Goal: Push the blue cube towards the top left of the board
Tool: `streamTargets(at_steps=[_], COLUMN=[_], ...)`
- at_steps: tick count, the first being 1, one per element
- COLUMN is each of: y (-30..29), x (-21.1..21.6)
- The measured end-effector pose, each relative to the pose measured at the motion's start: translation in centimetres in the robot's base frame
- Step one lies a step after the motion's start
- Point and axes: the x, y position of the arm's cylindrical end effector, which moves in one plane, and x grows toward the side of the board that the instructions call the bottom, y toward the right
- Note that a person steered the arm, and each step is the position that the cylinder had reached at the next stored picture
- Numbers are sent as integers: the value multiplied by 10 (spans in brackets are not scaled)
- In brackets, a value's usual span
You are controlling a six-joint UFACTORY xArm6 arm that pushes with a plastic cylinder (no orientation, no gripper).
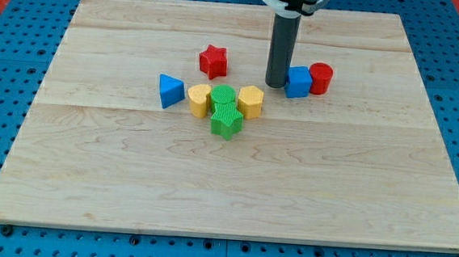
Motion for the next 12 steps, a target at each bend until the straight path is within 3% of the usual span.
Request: streamTargets(at_steps=[3,9,12], y=[19,60,71], x=[-21,-11,112])
